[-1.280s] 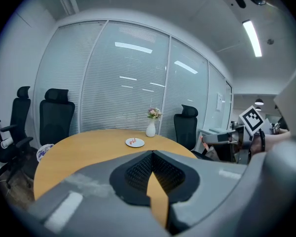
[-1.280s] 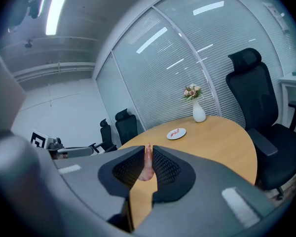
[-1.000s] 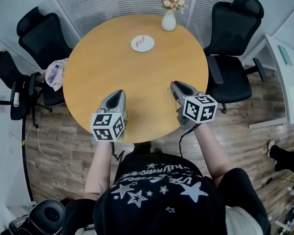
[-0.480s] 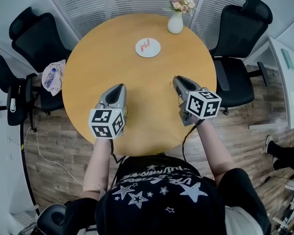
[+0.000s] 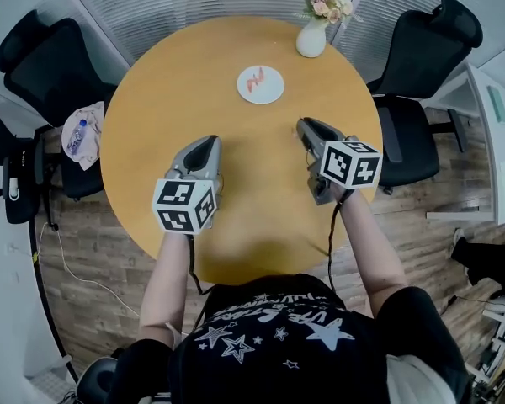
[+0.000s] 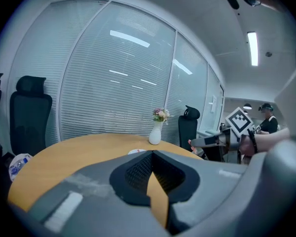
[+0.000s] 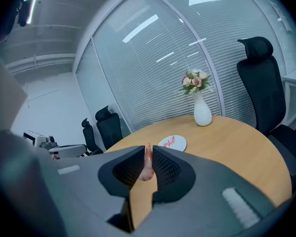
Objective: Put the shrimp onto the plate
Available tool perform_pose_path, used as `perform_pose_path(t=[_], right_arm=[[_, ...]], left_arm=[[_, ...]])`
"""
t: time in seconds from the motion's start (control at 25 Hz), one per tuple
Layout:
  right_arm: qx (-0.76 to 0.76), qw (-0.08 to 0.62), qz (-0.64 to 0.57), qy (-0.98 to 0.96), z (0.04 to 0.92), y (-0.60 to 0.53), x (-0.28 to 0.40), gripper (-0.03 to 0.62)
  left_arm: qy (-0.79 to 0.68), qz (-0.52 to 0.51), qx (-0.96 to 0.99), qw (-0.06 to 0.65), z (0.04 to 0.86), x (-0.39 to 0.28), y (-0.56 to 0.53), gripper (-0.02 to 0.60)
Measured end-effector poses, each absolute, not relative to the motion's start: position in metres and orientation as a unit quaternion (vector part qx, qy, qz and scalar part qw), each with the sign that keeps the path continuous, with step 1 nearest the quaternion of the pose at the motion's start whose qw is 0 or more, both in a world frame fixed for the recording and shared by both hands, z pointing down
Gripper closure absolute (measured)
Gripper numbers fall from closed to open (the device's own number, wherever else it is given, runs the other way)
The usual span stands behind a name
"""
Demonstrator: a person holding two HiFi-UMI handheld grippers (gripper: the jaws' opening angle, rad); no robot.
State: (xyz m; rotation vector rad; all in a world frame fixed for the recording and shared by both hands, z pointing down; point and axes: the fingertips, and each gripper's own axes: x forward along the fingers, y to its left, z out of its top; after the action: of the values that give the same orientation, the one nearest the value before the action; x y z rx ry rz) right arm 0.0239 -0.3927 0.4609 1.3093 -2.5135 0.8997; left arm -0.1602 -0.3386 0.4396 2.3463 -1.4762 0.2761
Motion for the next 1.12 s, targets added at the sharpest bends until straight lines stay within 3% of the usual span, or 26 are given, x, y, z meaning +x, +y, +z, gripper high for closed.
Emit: perform_pose_path(t=[0.52, 1.12], right_arm=[[0.447, 0.135, 0.313, -0.827, 0.498, -0.463, -0.01, 0.543], [0.456, 0.123, 0.356, -0.807, 0.544, -0.53, -0.016, 0.543]], left_arm=[[-0.491, 0.097, 0.838, 0.218, 0.473, -0.179, -0.401, 0.58], [-0.495, 0.117, 0.82, 0.261, 0.53, -0.172, -0.435, 0.58]])
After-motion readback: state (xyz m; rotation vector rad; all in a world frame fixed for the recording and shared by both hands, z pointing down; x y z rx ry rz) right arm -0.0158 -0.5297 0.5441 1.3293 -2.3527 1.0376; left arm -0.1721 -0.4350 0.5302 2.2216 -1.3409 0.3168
